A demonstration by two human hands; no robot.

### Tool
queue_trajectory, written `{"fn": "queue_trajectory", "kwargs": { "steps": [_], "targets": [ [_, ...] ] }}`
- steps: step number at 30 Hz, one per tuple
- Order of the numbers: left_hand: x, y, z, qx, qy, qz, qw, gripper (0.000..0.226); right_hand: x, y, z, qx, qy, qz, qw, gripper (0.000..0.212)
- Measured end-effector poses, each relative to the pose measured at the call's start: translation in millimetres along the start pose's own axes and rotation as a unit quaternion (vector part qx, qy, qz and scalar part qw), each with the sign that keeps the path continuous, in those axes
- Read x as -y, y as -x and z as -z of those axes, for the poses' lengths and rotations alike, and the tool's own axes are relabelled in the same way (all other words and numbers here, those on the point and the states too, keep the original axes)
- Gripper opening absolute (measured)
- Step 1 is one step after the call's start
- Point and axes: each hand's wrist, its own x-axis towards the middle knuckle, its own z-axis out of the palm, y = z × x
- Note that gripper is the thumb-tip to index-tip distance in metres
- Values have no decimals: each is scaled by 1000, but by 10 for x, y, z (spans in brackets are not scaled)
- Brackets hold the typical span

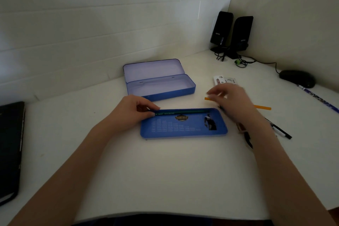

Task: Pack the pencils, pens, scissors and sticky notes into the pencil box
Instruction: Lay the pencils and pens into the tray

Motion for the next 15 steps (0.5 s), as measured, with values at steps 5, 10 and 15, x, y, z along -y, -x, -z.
{"fn": "queue_trajectory", "kwargs": {
  "steps": [5, 10, 15],
  "targets": [
    [0, -1, -8, -7, -9, -4, 1000, 21, -307, 3, 221, -54, 84, -140, 985, 7],
    [-24, 5, -40, -23, -25, -6, 999, 18, -277, 29, 208, -16, 13, -145, 989, 8],
    [-47, 8, -93, -45, -29, -12, 999, 18, -254, 9, 197, 15, 39, -117, 992, 4]
  ]
}}
